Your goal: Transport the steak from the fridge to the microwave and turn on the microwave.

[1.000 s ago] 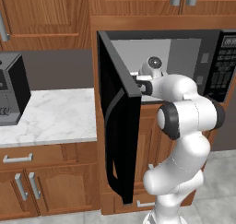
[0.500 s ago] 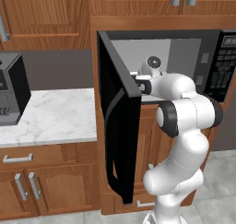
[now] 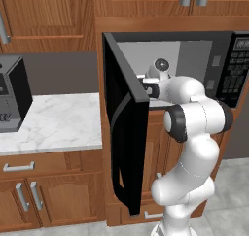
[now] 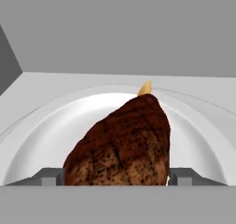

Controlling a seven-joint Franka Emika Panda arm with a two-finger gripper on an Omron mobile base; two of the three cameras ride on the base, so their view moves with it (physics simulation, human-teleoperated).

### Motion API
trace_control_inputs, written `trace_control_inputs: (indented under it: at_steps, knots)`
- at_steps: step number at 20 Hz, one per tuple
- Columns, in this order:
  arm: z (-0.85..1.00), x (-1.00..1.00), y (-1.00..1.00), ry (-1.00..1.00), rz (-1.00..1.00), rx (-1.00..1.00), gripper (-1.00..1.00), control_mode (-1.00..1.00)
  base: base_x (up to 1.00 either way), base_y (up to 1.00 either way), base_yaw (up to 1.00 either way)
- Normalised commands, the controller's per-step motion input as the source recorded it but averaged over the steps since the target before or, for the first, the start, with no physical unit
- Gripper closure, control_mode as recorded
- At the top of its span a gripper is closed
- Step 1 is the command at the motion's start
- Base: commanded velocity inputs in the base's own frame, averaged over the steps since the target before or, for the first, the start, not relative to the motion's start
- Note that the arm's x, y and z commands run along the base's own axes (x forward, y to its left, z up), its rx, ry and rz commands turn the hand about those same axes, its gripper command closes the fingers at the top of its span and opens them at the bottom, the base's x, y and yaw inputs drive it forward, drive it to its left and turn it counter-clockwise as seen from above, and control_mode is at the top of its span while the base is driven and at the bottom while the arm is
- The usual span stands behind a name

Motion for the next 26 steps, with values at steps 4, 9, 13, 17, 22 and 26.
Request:
trace_control_inputs:
  at_steps: [4, 9, 13, 17, 22, 26]
  knots:
    - [0.00, 0.00, 0.00, 0.00, 0.00, 0.00, -1.00, -1.00, 0.00, 0.00, 0.00]
    - [0.00, -0.19, 0.00, 0.00, 0.02, 0.00, -1.00, -1.00, 0.00, 0.00, 0.00]
    - [0.00, -0.29, 0.00, -0.08, 0.01, 0.05, -1.00, -1.00, 0.00, 0.00, 0.00]
    - [0.16, -0.35, -0.01, -0.06, 0.00, 0.06, -1.00, -1.00, 0.00, 0.00, 0.00]
    - [0.38, -0.49, -0.16, 0.00, 0.00, 0.06, -1.00, -1.00, 0.00, 0.00, 0.00]
    - [0.50, -0.56, -0.23, 0.00, 0.00, 0.03, -1.00, -1.00, 0.00, 0.00, 0.00]
